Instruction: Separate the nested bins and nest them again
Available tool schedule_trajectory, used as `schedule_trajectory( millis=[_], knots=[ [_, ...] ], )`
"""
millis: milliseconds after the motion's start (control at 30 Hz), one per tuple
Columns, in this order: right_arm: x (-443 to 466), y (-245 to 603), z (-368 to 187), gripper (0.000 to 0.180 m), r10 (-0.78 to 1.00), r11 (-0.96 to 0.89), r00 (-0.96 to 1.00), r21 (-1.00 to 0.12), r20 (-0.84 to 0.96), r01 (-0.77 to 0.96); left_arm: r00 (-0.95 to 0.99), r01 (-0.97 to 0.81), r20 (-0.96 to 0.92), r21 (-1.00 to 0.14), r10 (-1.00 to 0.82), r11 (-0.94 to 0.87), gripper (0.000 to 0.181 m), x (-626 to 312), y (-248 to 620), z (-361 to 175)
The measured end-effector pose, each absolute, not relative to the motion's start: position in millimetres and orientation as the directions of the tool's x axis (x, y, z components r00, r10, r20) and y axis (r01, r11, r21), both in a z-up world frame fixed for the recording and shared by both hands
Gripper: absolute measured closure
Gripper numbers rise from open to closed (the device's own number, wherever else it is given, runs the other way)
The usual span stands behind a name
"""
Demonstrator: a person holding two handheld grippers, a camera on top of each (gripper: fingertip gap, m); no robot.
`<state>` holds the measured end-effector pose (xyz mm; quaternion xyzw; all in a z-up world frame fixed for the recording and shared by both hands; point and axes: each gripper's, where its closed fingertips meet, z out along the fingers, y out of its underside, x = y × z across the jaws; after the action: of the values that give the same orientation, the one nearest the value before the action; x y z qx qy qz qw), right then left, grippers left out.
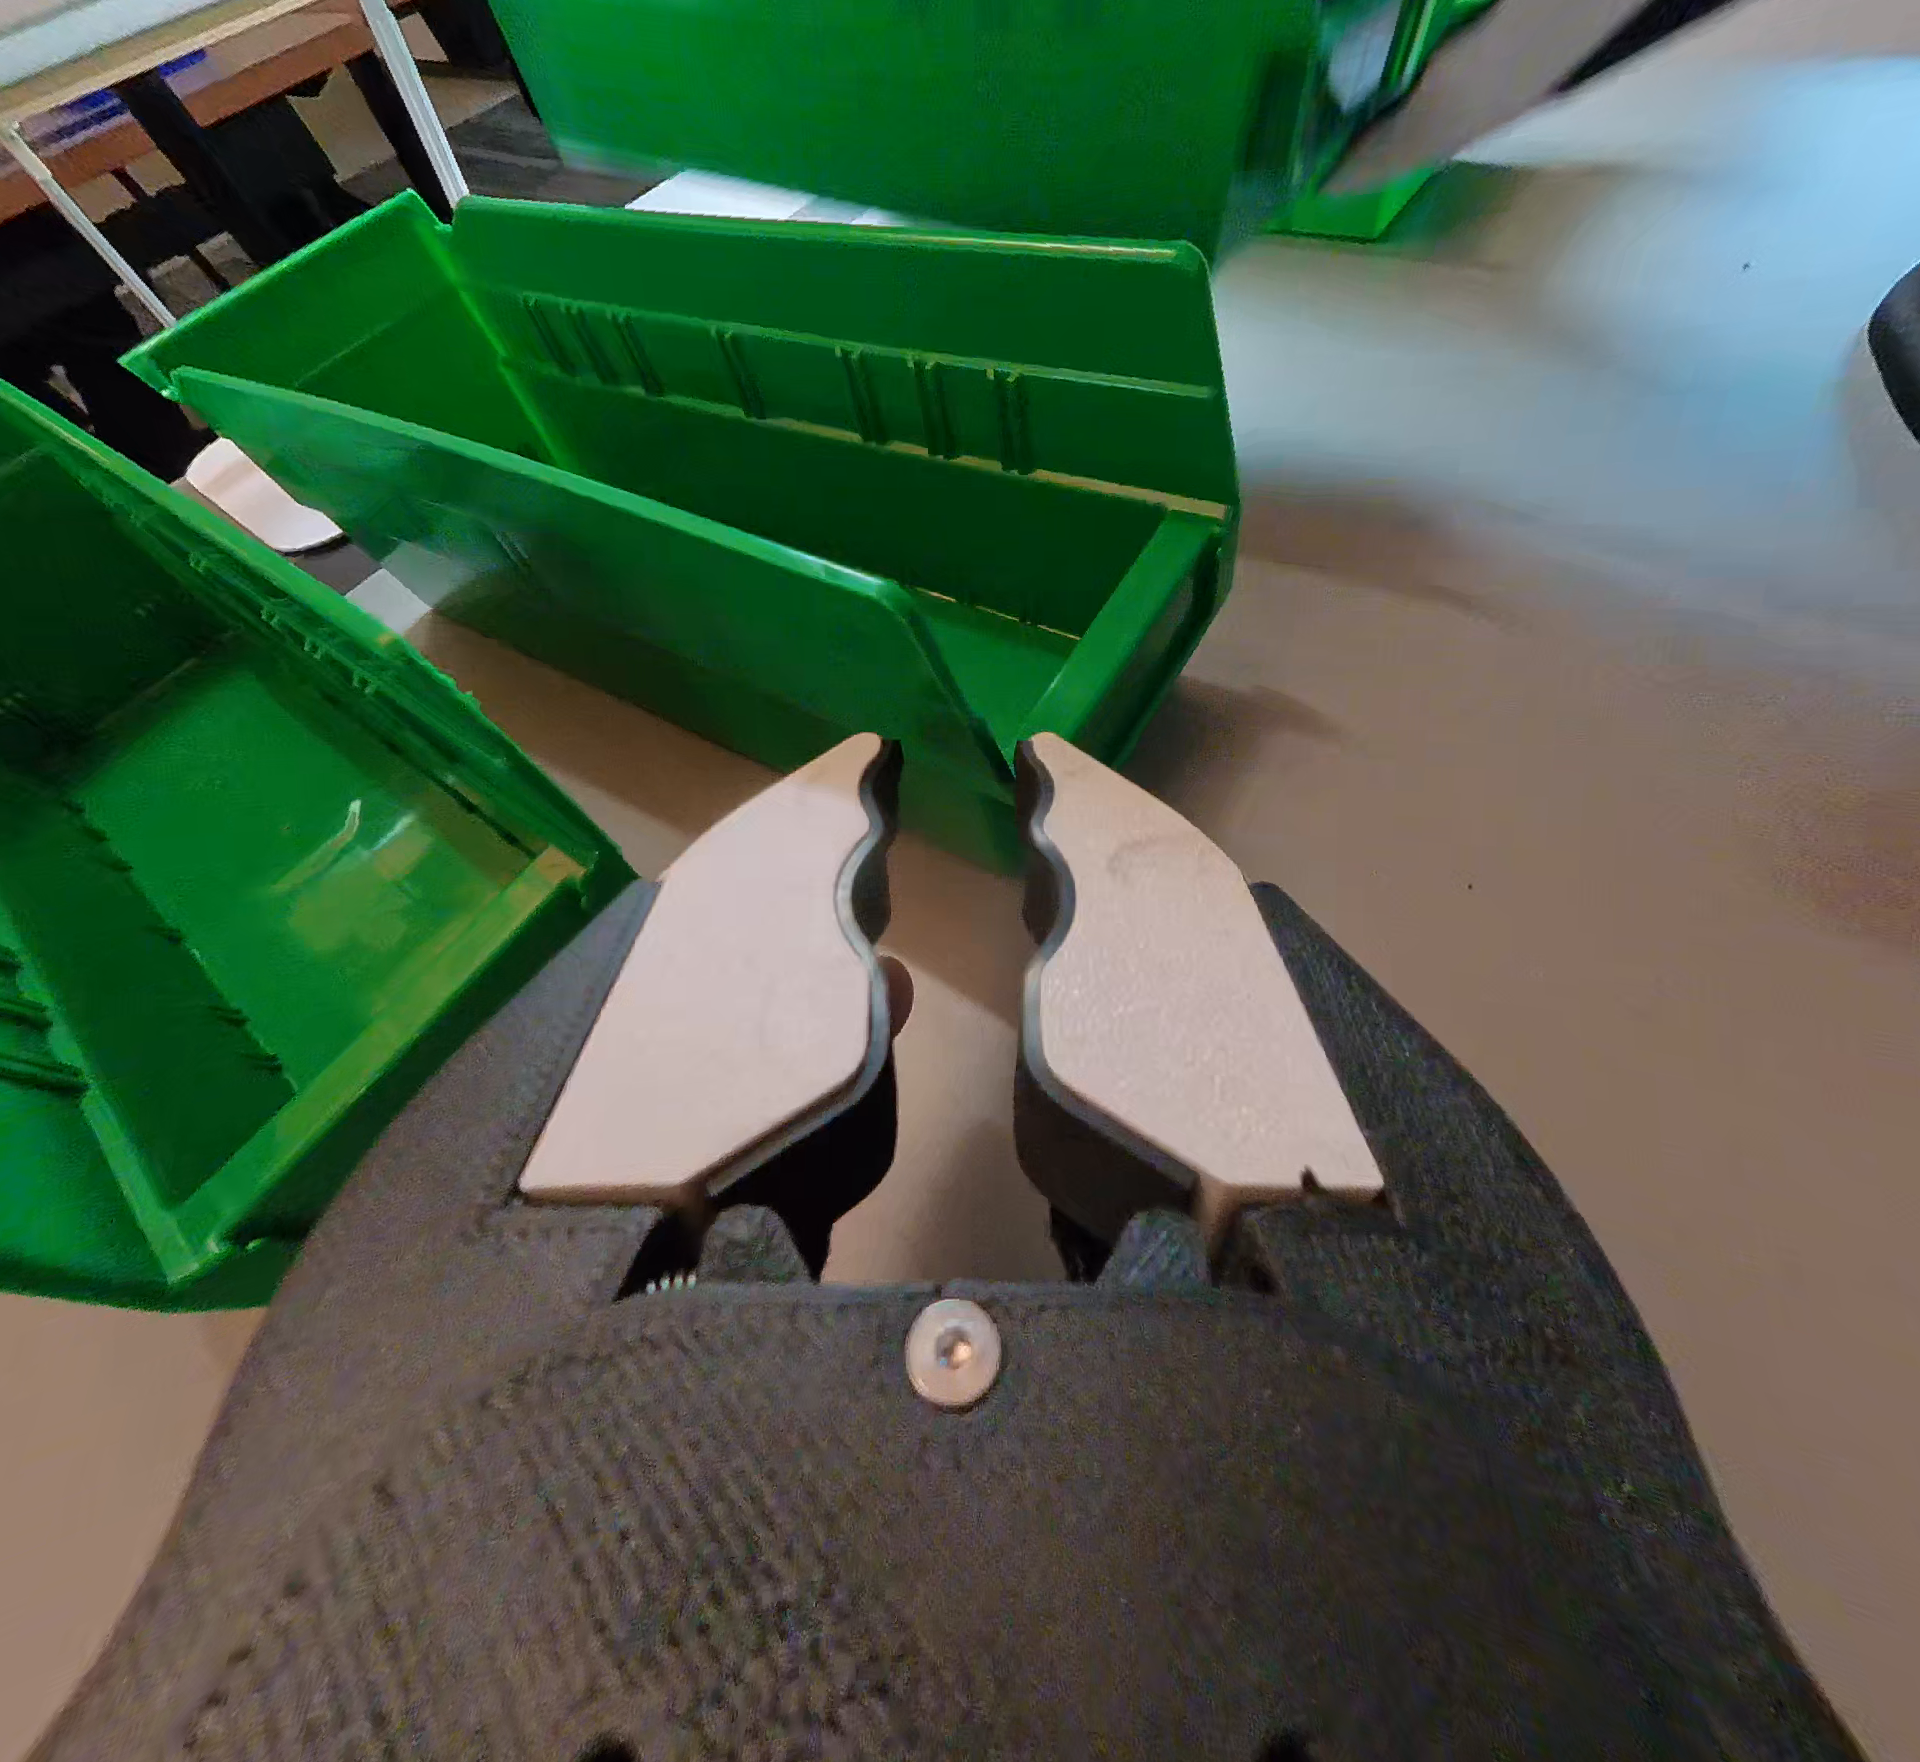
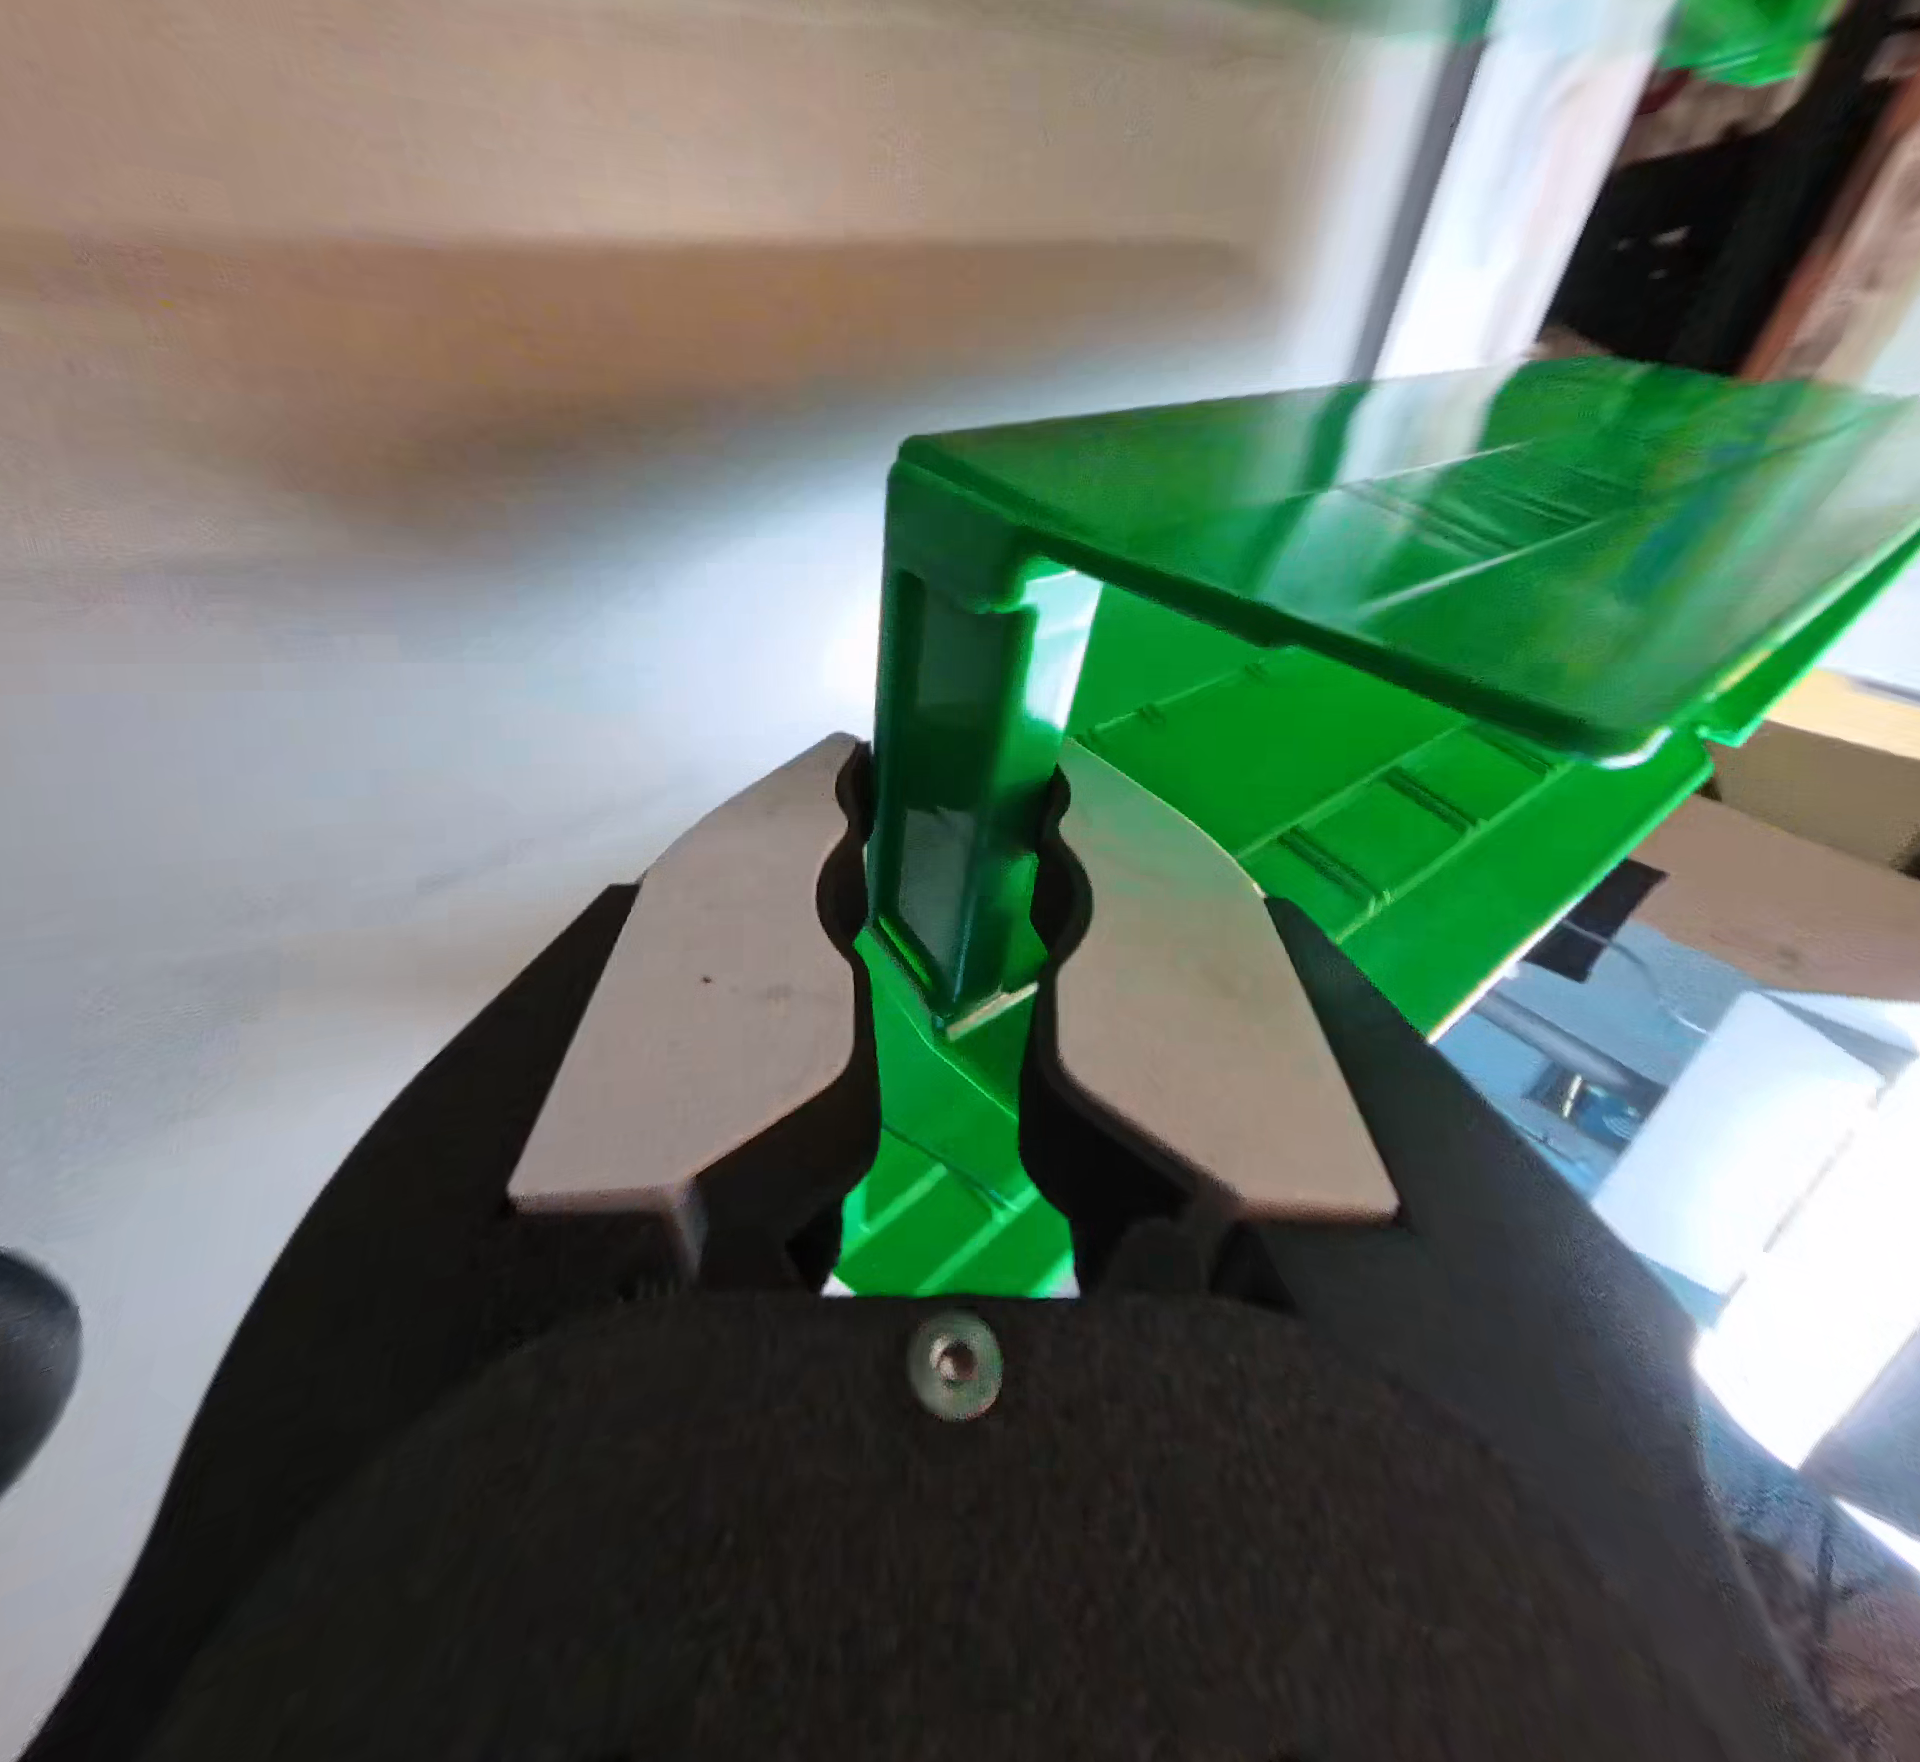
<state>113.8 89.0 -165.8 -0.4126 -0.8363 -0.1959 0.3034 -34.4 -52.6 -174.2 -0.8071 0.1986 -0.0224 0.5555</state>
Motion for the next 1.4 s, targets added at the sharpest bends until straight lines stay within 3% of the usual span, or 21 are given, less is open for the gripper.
schedule_trajectory(
  millis=[100, 167, 333, 600, 700, 833, 1033, 1133, 1267, 1400],
  knots=[
    [118.9, 84.5, -216.8, 0.151, 0.615, 0.584, -0.513, 0.092, 0.599, 0.807, 0.91, -0.331, -0.219, -0.895, -0.353, -0.299, 0.161, -33.6, -51.9, -176.3],
    [116.2, 85.7, -218.2, 0.151, 0.587, 0.587, -0.521, 0.117, 0.62, 0.801, 0.905, -0.343, -0.228, -0.89, -0.358, -0.3, 0.162, -33.5, -51.5, -177.9],
    [102.6, 80.0, -209.7, 0.145, 0.638, 0.569, -0.447, 0.007, 0.627, 0.822, 0.906, -0.348, -0.233, -0.885, -0.353, -0.31, 0.164, -37.8, -50.1, -180.3],
    [76.9, 13.9, -155.3, 0.142, 0.751, 0.583, -0.277, -0.405, 0.599, 0.704, 0.903, -0.357, -0.244, -0.883, -0.352, -0.305, 0.165, -43.1, -44.4, -180.3],
    [62.0, 0.8, -151.6, 0.143, 0.756, 0.575, -0.211, -0.475, 0.62, 0.666, 0.891, -0.377, -0.259, -0.88, -0.373, -0.289, 0.165, -42.2, -39.0, -180.1],
    [43.2, -8.3, -165.7, 0.15, 0.853, 0.446, -0.142, -0.561, 0.502, 0.697, 0.873, -0.409, -0.288, -0.872, -0.394, -0.27, 0.165, -43.4, -30.5, -180.2],
    [35.3, 0.4, -161.2, 0.15, 0.874, 0.409, -0.084, -0.629, 0.479, 0.661, 0.878, -0.383, -0.261, -0.886, -0.401, -0.262, 0.164, -47.5, -30.0, -180.2],
    [50.7, 10.8, -152.0, 0.149, 0.869, 0.401, -0.049, -0.642, 0.493, 0.654, 0.873, -0.387, -0.263, -0.885, -0.41, -0.257, 0.144, -48.1, -37.8, -167.6],
    [85.7, 34.9, -155.7, 0.135, 0.831, 0.412, -0.055, -0.547, 0.553, 0.728, 0.845, -0.49, -0.379, -0.831, -0.377, -0.264, 0.133, -69.0, -51.1, -146.6],
    [98.5, 45.5, -172.4, 0.126, 0.796, 0.462, -0.153, -0.424, 0.586, 0.779, 0.76, -0.648, -0.547, -0.678, -0.349, -0.348, 0.13, -104.2, -52.8, -146.5]
  ],
)
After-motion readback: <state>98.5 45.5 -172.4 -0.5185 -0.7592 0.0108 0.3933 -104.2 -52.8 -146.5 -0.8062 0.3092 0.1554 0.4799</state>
